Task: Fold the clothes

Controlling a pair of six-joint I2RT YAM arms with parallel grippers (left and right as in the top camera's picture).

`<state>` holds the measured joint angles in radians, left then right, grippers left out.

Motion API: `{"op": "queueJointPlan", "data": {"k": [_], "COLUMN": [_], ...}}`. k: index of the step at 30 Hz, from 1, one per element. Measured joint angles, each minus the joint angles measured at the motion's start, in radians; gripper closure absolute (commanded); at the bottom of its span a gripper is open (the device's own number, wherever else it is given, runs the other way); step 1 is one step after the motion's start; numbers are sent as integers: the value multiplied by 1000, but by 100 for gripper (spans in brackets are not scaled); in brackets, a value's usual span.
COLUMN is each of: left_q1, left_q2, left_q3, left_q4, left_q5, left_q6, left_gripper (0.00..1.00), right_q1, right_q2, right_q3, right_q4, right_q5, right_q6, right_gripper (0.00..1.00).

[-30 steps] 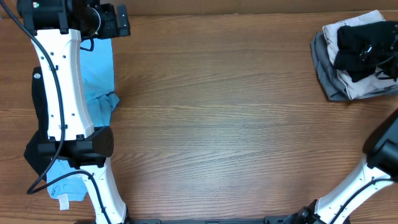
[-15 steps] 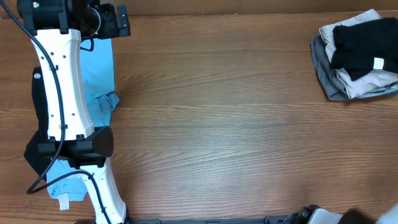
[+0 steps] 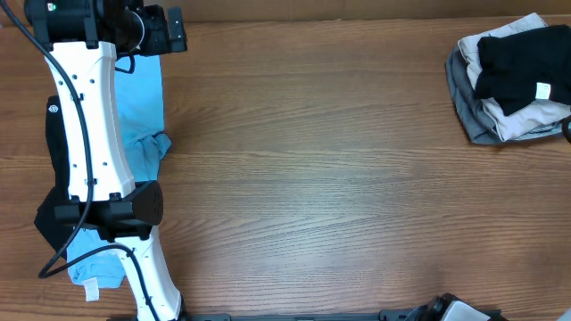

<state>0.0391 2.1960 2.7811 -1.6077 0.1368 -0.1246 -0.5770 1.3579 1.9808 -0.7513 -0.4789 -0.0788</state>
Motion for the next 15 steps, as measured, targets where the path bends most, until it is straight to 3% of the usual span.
{"op": "queueJointPlan", "data": {"k": [5, 9, 15], "left_q1": [0, 0, 0], "left_q2": [0, 0, 0], "left_q3": [0, 0, 0], "left_q4": [0, 0, 0], "left_q5": [0, 0, -3], "left_q6": [0, 0, 0], "left_gripper": [0, 0, 0], "right_q1": [217, 425, 498], "right_q2": [-33, -113, -338], "right_q3": [-71, -235, -617], "right_q4": [-23, 68, 296], "right_q5": [196, 343, 418], "right_q6": [0, 3, 120], "right_gripper": [0, 0, 0]}}
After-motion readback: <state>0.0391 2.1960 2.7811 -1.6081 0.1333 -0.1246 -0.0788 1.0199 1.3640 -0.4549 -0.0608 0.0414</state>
